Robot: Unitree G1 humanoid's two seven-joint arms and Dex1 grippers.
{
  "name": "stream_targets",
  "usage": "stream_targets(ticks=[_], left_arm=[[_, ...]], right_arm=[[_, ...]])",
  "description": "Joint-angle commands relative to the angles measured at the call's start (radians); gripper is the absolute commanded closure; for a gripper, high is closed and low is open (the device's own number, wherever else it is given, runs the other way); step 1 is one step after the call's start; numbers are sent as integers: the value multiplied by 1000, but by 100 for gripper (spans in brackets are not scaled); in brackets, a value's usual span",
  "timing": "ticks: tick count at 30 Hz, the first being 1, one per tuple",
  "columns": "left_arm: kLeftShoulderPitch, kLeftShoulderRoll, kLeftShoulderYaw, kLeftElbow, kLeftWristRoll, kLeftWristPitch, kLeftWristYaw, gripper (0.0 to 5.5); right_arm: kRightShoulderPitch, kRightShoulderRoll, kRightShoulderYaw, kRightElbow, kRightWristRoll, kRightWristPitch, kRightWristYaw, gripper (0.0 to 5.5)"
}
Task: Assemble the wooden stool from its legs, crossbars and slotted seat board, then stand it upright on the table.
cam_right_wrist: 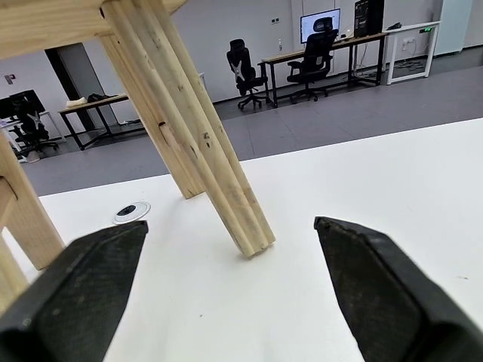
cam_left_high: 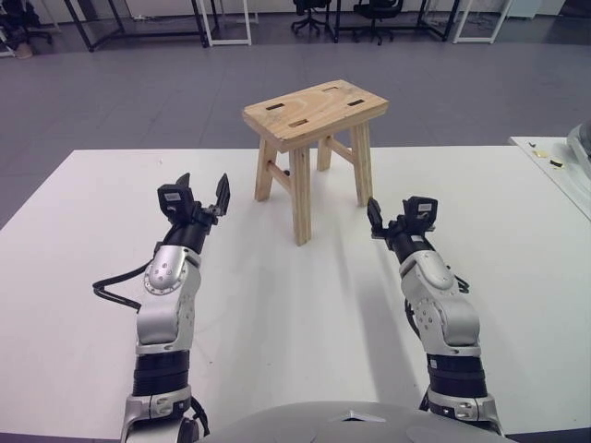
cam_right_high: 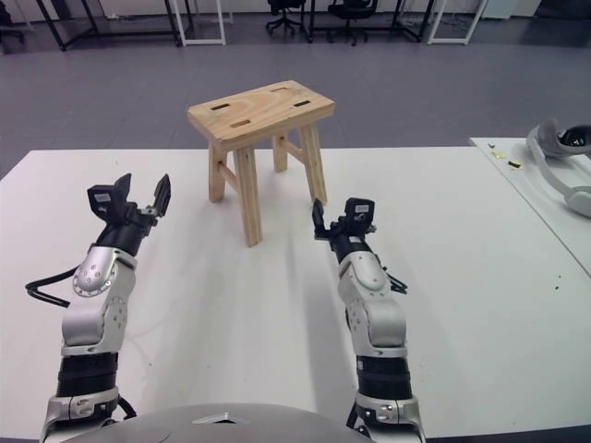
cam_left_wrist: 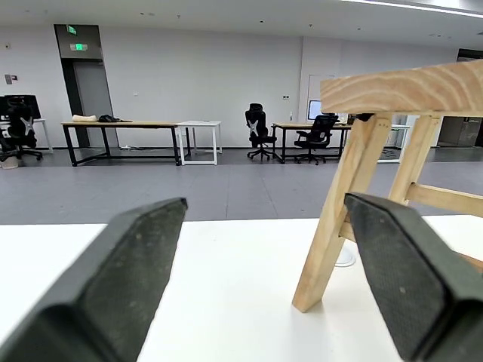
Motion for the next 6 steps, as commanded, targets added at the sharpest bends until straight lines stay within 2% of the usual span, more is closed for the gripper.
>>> stream_targets(ticks=[1,6], left_arm=[[-22,21,18,4,-12,20,-15,166],[-24,-1,-7,-35,-8,50,-6,166]], right_arm=[[17,13,9,-22,-22,3,-20,137],[-17,6,-22,-27,-26,8,-36,137]])
